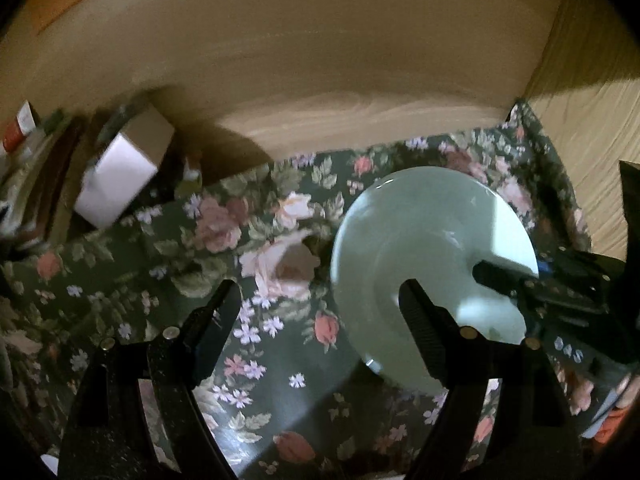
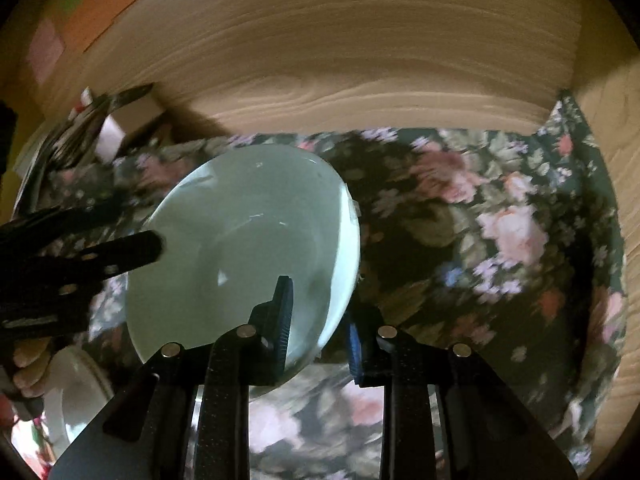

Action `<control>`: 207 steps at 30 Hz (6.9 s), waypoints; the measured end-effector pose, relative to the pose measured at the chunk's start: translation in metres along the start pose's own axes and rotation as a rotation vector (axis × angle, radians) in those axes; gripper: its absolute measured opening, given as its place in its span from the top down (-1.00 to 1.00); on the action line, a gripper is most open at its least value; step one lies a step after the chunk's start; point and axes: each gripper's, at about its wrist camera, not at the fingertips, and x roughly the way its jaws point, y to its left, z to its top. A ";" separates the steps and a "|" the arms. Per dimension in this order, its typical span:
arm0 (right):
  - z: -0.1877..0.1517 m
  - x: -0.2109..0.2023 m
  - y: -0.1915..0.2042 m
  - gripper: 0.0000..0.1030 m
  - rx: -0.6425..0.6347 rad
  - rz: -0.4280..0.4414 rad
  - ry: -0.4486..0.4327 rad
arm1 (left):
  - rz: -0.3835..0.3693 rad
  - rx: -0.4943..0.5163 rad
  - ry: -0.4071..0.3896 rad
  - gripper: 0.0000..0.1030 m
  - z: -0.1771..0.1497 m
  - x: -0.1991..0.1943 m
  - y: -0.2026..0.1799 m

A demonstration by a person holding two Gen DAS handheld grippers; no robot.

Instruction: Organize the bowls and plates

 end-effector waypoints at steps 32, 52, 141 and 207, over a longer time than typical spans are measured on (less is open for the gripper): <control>0.002 -0.030 0.013 0.51 0.044 0.022 -0.093 | -0.058 0.071 -0.003 0.49 -0.014 -0.024 -0.020; -0.005 -0.098 0.068 0.51 -0.046 0.031 -0.234 | -0.047 0.001 -0.170 0.49 -0.042 -0.129 0.005; -0.069 -0.003 0.274 0.48 -0.341 0.213 -0.050 | 0.109 -0.348 -0.148 0.60 -0.219 -0.185 0.194; -0.072 0.033 0.279 0.28 -0.270 0.255 0.104 | 0.052 -0.405 -0.049 0.20 -0.234 -0.154 0.205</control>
